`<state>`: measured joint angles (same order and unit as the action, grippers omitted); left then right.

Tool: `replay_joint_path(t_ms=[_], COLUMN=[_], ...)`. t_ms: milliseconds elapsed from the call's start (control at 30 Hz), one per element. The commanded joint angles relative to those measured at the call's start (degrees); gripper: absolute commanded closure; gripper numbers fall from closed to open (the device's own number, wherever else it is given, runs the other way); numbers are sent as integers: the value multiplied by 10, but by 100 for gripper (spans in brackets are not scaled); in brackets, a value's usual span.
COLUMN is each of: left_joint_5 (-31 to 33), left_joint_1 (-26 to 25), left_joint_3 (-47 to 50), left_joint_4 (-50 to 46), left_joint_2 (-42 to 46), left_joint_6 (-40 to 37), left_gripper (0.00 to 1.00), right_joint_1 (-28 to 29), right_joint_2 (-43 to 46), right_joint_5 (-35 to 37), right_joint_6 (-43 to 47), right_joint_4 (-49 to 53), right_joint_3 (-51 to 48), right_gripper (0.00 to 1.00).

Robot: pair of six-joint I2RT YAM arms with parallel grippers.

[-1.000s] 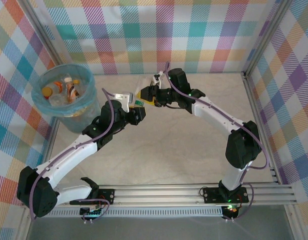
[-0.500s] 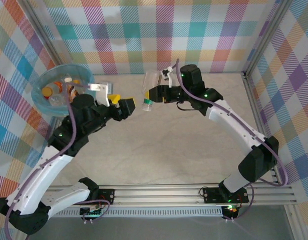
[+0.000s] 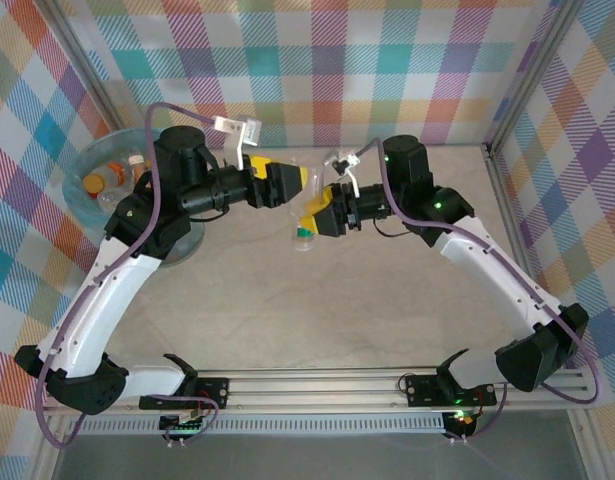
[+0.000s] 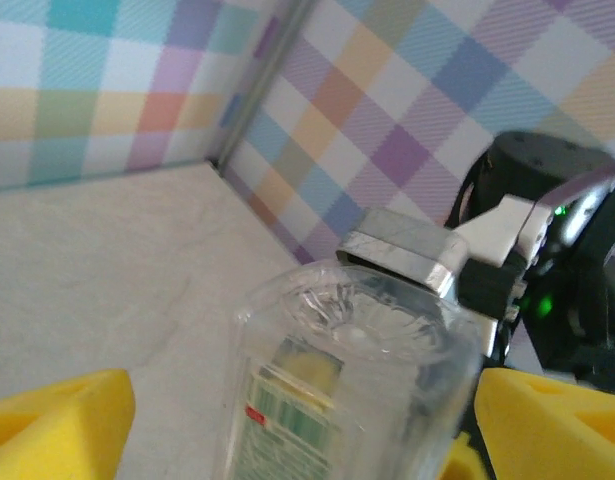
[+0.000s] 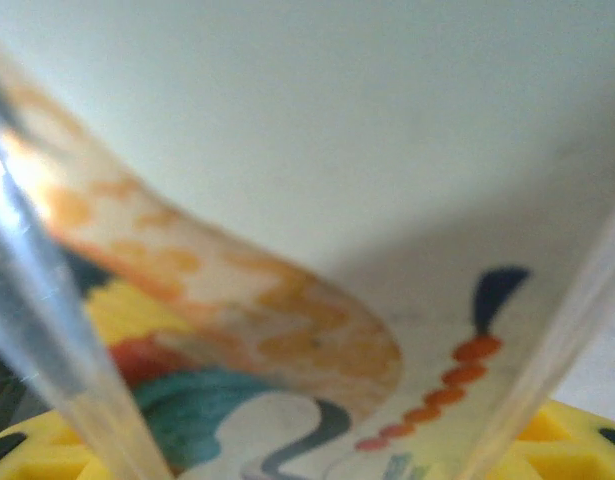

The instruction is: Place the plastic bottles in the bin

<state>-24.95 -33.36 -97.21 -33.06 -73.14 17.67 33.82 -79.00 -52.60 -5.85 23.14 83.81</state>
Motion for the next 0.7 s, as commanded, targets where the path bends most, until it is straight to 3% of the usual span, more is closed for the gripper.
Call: replay_joint_path(t_ms=[0,233,667], left_joint_5=[-85,-154,-178], left_joint_1=[-2,-2,-2], left_joint_3=[-6,19,22], left_joint_4=[3,35,58], left_joint_2=[10,10,5], left_joint_6=[-18,-17,-3], left_gripper=[8,18,47], right_joint_1=[1,1,2], right_joint_2=[23,24,13], right_joint_5=[-96,-146,-167], right_joint_6=[35,34,19], right_joint_4=[-19,-9,-14], right_joint_3=[-16,-17,-8], right_gripper=[61,60,54])
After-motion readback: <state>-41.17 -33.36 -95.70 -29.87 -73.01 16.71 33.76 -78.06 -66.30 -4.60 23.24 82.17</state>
